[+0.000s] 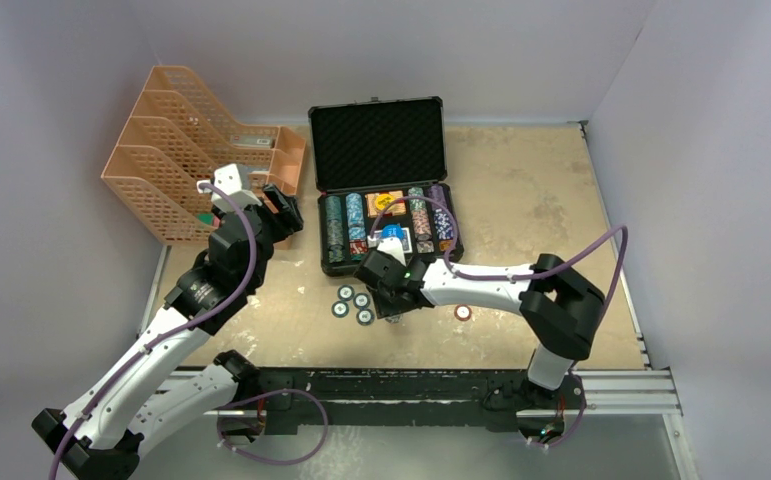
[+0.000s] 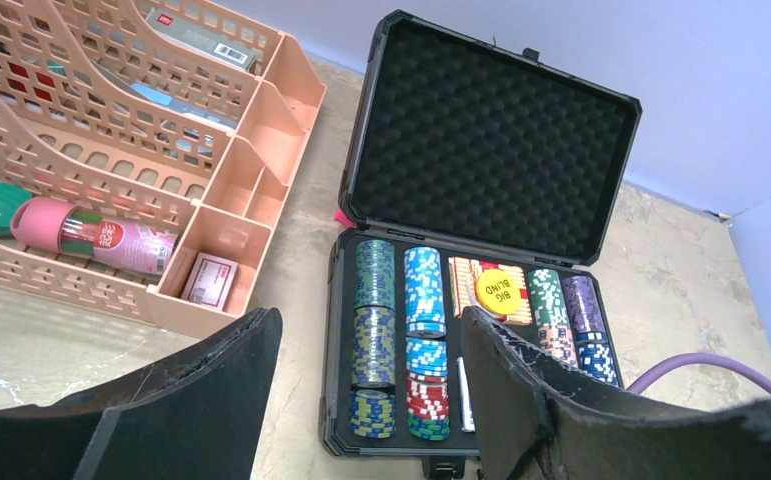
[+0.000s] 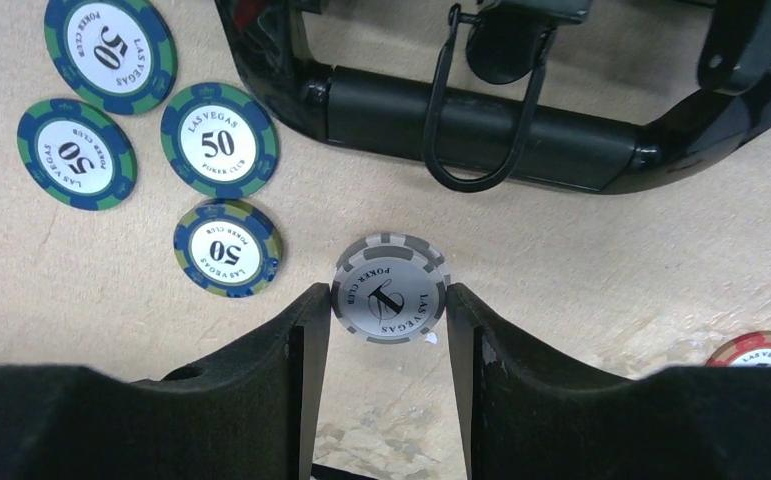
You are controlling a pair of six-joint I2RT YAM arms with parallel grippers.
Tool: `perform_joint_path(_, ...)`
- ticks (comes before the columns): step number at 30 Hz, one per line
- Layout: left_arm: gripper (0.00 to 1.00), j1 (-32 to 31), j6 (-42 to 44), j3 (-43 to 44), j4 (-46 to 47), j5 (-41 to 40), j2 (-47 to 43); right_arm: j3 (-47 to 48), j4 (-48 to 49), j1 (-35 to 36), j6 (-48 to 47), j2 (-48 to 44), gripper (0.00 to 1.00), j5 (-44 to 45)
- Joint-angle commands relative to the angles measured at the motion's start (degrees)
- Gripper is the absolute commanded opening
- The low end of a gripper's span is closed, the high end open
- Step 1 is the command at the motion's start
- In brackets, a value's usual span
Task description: Pack up texas hold em set
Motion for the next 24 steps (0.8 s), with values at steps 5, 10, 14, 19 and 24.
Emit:
perform_joint_path(5,0.66,0.28,1.42,0.31,1.21,-1.0,-0.23,2.51,-1.16,0.58,-0.85,1.33,0.53,0.22)
perform_joint_path(10,0.66,0.31,1.42,0.3,1.21,-1.08,-0.29,3.78,-3.22,0.62,0.46,1.57,0.63,1.35)
perform_joint_path(14,0.66,0.26,1.36,0.29,1.11,-1.08,-0.35,3.43,-2.84,0.59,0.95,1.1,0.69,1.2)
perform_joint_path(19,0.66,0.31,1.36,0.24,1.12,-1.15,-0.28,3.7,-3.58,0.61,2.2,3.19,0.7,0.47)
perform_joint_path(24,0.66,0.29,1.37,0.28,1.12,-1.24,-0.17,3.65,-4.42,0.59,3.57,4.67,0.69,-0.89)
